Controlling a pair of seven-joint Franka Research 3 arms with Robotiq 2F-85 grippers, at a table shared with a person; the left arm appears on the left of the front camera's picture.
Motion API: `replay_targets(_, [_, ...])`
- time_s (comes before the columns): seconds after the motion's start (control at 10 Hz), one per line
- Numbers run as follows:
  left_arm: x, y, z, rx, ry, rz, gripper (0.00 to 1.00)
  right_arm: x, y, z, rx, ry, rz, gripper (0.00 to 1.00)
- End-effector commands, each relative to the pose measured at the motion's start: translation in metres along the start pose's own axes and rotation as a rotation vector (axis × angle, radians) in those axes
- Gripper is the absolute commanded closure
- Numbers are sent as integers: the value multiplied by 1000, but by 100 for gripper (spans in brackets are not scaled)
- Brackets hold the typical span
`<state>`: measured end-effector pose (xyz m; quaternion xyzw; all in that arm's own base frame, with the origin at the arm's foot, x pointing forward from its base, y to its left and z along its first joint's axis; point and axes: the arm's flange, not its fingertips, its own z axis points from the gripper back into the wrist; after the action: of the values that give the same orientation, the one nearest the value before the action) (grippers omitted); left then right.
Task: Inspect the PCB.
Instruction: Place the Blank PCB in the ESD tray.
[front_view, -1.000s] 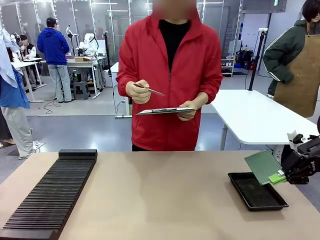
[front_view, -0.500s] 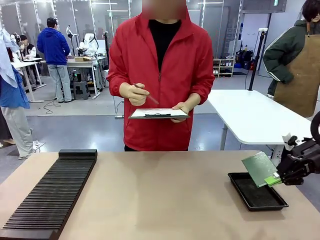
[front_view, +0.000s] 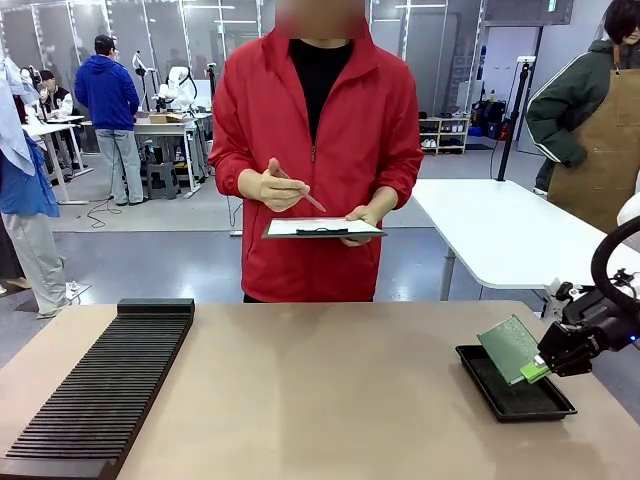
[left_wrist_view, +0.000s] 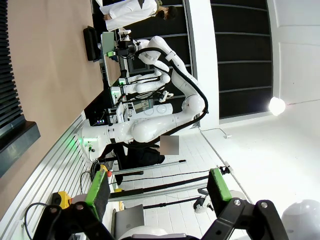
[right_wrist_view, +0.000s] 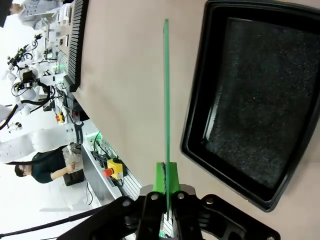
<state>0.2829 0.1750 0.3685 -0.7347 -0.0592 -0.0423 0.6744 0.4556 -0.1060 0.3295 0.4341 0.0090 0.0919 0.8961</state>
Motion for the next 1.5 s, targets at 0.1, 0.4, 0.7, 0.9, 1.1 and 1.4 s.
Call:
replay_targets(0.1, [0, -1, 1, 1, -2, -3, 0, 20, -21, -15, -12, 18, -42, 97])
replay_targets(0.4, [0, -1, 1, 1, -2, -3, 0, 33, -33, -29, -55, 53, -85, 97])
replay_targets(0.7, [0, -1, 1, 1, -2, -3, 0, 36, -38, -35, -64, 56, -109, 97])
replay_targets(0.9, [0, -1, 1, 1, -2, -3, 0, 32, -33, -36, -80, 53, -110, 67])
replay_targets(1.1, [0, -1, 1, 1, -2, -3, 0, 22, -21, -39, -135, 42, -103, 34])
replay_targets(1.4, [0, -1, 1, 1, -2, -3, 0, 9, 4, -31, -174, 32, -104, 0])
